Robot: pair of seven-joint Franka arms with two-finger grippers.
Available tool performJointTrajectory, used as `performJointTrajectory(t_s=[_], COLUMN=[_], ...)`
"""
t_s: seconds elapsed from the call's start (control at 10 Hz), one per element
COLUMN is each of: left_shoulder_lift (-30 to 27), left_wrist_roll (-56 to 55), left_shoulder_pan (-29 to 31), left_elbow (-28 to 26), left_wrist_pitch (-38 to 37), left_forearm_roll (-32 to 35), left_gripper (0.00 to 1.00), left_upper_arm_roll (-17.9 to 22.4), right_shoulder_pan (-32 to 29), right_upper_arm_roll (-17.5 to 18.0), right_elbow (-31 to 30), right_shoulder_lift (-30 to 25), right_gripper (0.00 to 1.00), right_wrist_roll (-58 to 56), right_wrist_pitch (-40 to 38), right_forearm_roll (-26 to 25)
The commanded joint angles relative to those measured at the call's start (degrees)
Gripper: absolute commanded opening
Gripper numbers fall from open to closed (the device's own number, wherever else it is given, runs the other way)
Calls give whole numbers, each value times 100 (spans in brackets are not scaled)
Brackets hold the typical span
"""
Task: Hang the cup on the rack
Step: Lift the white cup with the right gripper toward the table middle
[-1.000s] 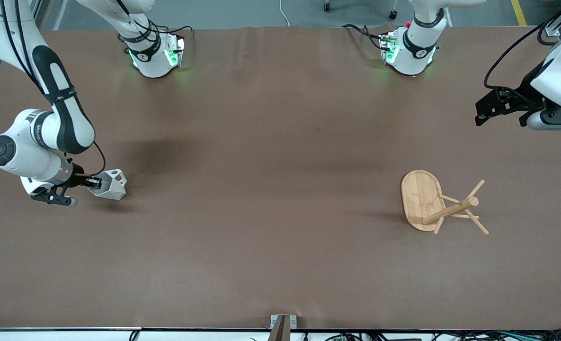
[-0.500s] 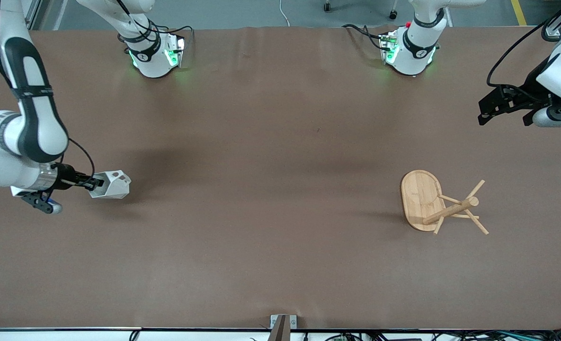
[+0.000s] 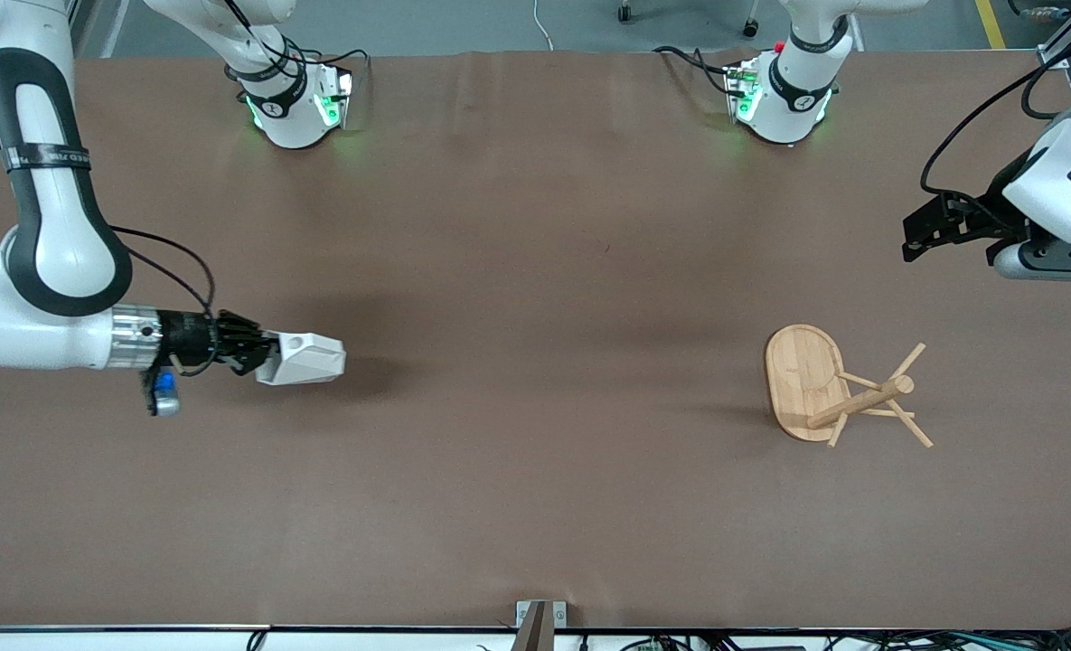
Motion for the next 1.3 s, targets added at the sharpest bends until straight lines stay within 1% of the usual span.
performJointTrajectory(t_s=[0.0,0.1,0.2,0.3,0.5,0.6,0.7,0.8,0.9,1.0,1.1,1.2], left_shoulder_lift=[-60,-61,-61,-53,-70,-70,-96,-149,-149,-149,-149,-106], left_wrist_roll=[938,1256,1555,2036,2269,2496,2707,2892,3129,3270,3411,3534], left_shoulder_pan=[-1,-9,-1,-9,-1,-1,-1,-1,8,-1,-1,8], left_elbow=[-26,-26,-61,-70,-70,-61,-61,-70,-61,-61,-78,-113], left_wrist_pitch=[-99,-100,-100,-100,-309,-406,-520,-574,-574,-574,-565,-513], left_forearm_roll=[-78,-226,-210,-245,-263,-350,-673,-981,-1114,-1394,-1501,-1520], left_gripper=[100,100,100,100,100,100,100,99,99,99,99,99], left_upper_arm_roll=[-42,-164,-409,-664,-1270,-1534,-1719,-1869,-2062,-2160,-2265,-2362], right_shoulder_pan=[-21,22,58,110,487,532,602,647,734,796,796,796], right_upper_arm_roll=[577,876,1192,1378,1660,1852,2037,2134,2179,2319,2468,2496], right_elbow=[5,5,-4,-21,-30,-39,-39,-48,-57,-118,-144,-180], right_shoulder_lift=[15,15,15,15,15,24,111,181,182,182,182,182], right_gripper=[0,0,0,0,0,0,0,0,0,0,0,0], right_wrist_roll=[528,521,521,477,468,450,450,441,424,319,23,-94], right_wrist_pitch=[-82,-55,-38,-29,276,444,655,779,841,1068,1157,1149], right_forearm_roll=[1024,1316,1780,2306,2863,3205,3513,3751,3927,4138,4331,4429])
